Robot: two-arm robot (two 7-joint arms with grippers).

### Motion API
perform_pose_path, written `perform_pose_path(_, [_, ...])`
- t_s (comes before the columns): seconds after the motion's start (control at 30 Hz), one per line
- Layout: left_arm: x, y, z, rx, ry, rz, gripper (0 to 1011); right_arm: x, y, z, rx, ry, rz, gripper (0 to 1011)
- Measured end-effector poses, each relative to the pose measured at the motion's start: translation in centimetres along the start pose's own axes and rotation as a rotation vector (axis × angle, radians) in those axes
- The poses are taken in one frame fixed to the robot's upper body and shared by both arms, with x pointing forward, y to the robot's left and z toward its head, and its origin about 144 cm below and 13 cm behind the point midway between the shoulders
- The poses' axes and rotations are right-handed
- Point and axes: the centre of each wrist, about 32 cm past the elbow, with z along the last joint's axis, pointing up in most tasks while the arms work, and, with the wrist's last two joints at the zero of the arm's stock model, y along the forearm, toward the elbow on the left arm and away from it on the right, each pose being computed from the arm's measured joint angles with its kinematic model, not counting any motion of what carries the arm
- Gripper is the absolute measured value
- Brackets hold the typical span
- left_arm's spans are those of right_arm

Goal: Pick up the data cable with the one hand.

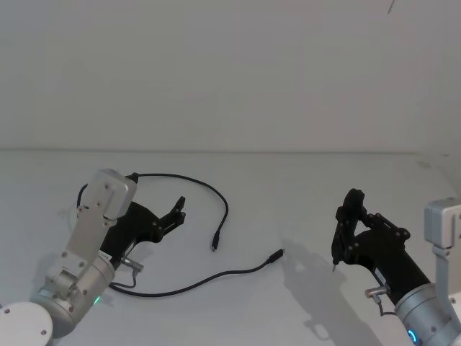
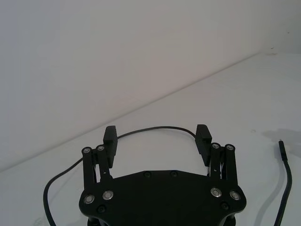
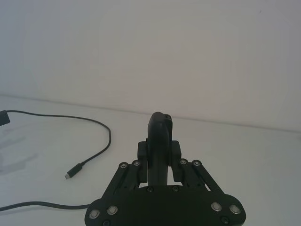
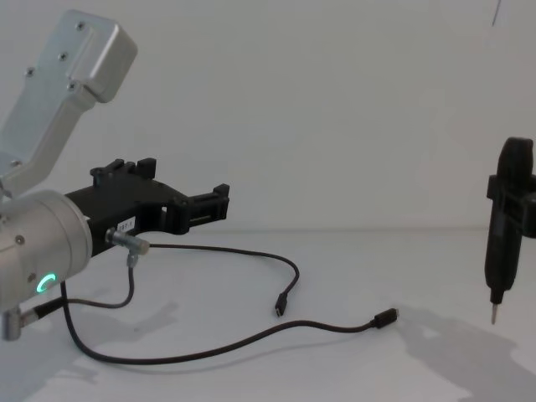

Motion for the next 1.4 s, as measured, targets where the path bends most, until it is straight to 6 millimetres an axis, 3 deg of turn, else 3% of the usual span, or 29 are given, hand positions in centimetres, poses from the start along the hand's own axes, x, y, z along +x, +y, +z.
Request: perform_pose_path(1.4, [0.57,0.08,0.50,0.023,-0.003,-0.056,1001,0.00,0.00,0.00,0.000,0.000,0.000,279])
